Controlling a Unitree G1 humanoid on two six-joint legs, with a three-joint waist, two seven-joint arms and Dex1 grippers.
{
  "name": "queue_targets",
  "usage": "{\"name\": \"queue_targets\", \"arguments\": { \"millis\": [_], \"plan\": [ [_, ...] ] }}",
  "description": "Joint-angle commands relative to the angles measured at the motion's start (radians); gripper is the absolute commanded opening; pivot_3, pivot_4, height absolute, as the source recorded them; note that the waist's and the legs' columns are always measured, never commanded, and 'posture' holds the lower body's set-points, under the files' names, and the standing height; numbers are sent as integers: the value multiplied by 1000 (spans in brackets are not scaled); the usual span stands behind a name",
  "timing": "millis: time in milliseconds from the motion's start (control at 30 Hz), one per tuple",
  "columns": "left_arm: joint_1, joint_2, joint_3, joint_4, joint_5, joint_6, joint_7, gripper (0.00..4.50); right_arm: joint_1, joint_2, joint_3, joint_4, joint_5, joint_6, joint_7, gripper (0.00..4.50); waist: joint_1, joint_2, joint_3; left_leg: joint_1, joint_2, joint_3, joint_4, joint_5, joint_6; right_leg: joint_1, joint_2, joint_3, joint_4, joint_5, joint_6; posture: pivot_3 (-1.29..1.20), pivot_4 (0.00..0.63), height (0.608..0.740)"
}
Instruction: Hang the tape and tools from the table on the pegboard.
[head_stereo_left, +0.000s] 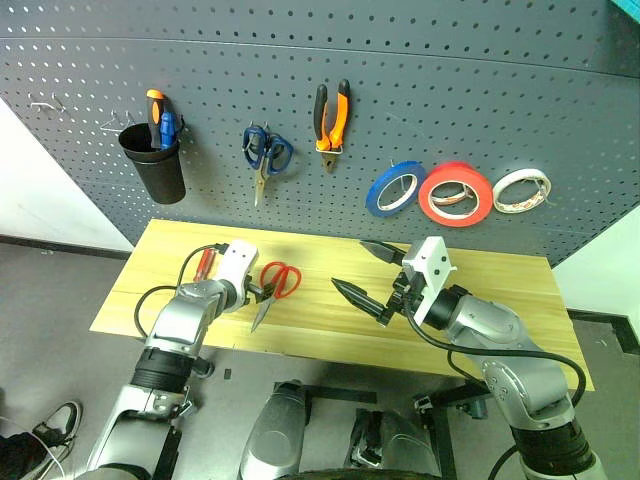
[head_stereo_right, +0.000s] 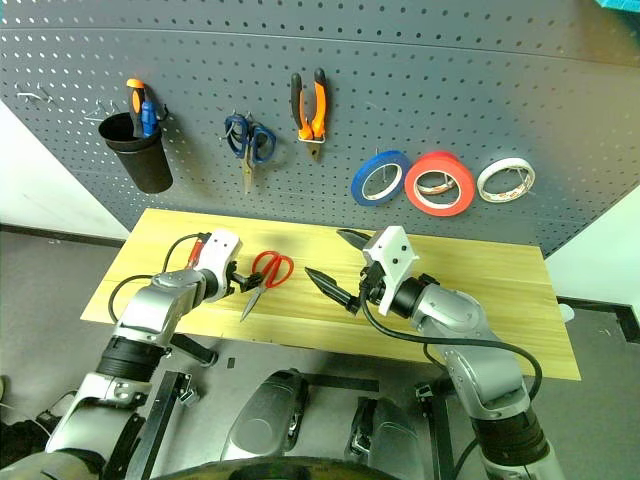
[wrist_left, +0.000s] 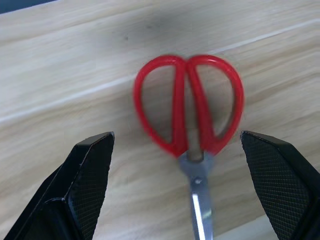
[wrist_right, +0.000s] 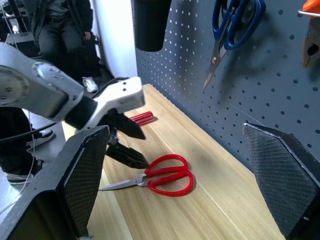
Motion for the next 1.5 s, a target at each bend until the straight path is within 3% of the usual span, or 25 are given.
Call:
{"name": "queue_targets", "arguments": {
  "millis": [33,400,700,1500],
  "plan": [
    [-26,2,-5,35,19,8,12,4235,-1,4,5,-35,2,-17,1,4500,0,0,0,0,0,0,0,0,0,0,0,0,0,0,0,339,117,676],
    [-62,-5,-16,131,36,82,26,4235,0,6,11,-41,0,-14,-6,4500,2,0,0,0,0,0,0,0,0,0,0,0,0,0,0,331,113,676],
    [-66,-18,-37,106,36,50,2,4235,4,6,12,-45,0,-14,-10,4500,2,0,0,0,0,0,0,0,0,0,0,0,0,0,0,330,114,676],
    [-123,-85,-102,269,118,30,54,4235,9,6,22,-63,-2,-10,-26,4500,1,0,0,0,-1,0,0,0,0,0,0,0,0,0,0,323,121,676]
  ]
}}
